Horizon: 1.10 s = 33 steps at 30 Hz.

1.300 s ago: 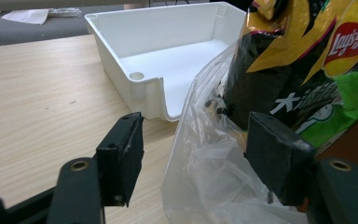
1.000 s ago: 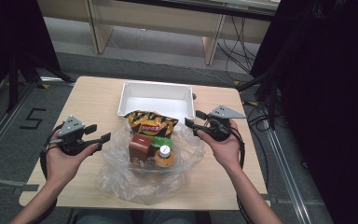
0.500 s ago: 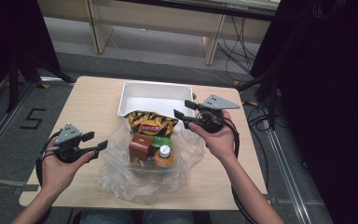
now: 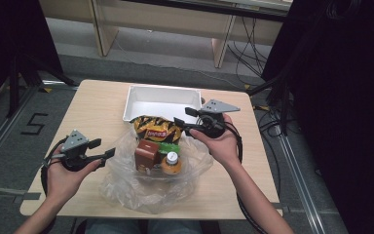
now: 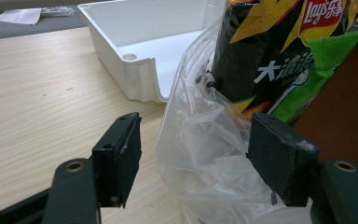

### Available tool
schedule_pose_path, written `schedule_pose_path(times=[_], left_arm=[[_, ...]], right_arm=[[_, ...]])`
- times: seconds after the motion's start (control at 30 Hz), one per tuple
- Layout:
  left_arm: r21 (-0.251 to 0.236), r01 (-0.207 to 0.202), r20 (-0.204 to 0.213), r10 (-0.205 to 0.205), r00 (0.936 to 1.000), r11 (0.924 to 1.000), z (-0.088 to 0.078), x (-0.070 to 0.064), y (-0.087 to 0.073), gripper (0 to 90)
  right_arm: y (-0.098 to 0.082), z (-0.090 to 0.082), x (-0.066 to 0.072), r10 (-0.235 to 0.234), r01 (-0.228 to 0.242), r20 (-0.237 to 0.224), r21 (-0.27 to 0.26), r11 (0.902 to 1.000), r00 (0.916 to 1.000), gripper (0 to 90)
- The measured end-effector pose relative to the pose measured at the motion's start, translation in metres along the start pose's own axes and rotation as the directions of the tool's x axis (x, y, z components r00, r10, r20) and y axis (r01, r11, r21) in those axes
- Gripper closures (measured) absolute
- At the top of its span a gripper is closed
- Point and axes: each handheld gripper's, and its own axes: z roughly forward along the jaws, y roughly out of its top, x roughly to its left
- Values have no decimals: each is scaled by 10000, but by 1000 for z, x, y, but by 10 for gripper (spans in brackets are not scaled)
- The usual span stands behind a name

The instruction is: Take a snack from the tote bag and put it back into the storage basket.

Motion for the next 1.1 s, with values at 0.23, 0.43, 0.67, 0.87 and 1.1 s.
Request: schedule_pose_path(times=[0.23, 0.43, 0.67, 0.87, 1.1], left_arm=[[-104, 40, -58, -40, 10000, 9999, 0, 0, 2, 340], [-122, 89, 16, -89, 10000, 9999, 1, 0, 1, 340], [24, -4, 10, 4, 10000, 10000, 1, -1, -4, 347], [84, -144, 35, 144, 9999, 9999, 4, -1, -5, 347], [-23, -182, 133, 182, 9997, 9998, 5, -3, -6, 349]], right_arm=[[1, 2, 1, 44, -48, -220, -201, 9998, 9997, 420], [0, 9, 4, -159, 153, -507, -118, 9998, 9986, 415], [-3, 18, 10, -384, 397, -294, 454, 9982, 9988, 420], [-13, 26, 6, -703, 729, -273, 1130, 9909, 9972, 538], [-18, 28, 7, -1683, 1715, -353, 1291, 9767, 9851, 758]])
